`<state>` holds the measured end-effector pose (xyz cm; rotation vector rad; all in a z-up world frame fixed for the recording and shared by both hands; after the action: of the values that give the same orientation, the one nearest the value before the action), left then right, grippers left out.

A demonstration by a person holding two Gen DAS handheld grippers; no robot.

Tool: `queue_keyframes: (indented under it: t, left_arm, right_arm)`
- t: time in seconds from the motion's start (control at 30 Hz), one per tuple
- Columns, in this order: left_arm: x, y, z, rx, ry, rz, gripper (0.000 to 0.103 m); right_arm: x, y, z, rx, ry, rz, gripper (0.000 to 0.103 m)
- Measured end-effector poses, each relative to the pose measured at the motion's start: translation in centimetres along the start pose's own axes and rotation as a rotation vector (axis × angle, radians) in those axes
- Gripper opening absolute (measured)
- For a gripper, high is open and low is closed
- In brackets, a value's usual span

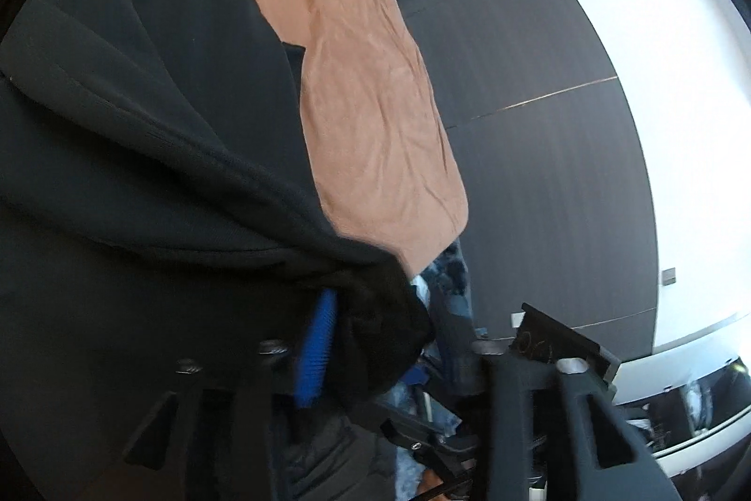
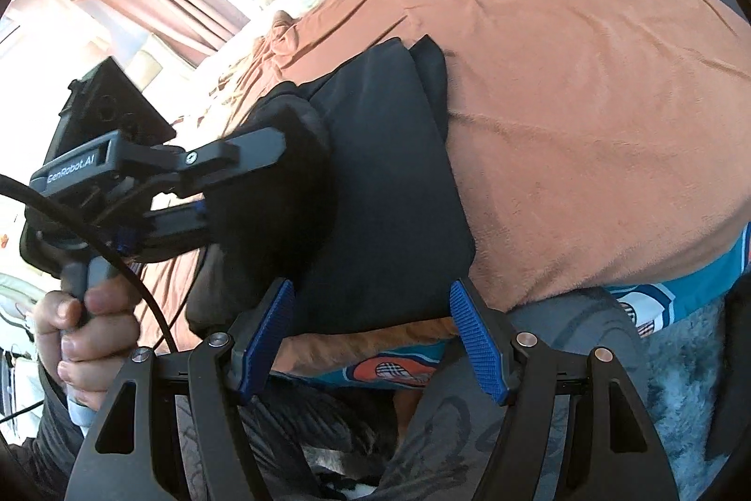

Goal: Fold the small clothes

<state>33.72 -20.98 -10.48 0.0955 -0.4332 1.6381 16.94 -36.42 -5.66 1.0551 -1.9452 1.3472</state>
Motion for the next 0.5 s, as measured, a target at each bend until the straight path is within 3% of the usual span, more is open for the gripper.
queue_keyframes:
  t: [0.07,0.2,0.5]
  left_arm:
    - [0.8,0.0,0.2,-0.009,-0.001,0.022,0.073]
    - [3.3,-0.2,-0.5,0.007,-0.012,0.071,0.080]
    - [9.6,0.1,-4.6,0.096,-0.118,0.189,0.080]
  right_arm:
    - [-0.3,-0.1,-0.2,0.009,-0.008,-0.006,0.068]
    - [-0.6,-0.2,-0.6,0.019,-0.034,-0.012,0.068]
    - [-2.2,-1.8,-1.0,-0.018,-0.074,-0.004,0.068]
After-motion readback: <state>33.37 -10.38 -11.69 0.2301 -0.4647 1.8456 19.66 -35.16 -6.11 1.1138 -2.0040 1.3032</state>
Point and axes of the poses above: each gripper's, at about its wrist camera, not at the fingertips, and x roughly against the way its jaws point, z to its right, y to its underside, the point moved 3 cm from there along -x, roughly the way its jaws point, and after that the axes turned 10 degrees about y, right-handed, at the moved point
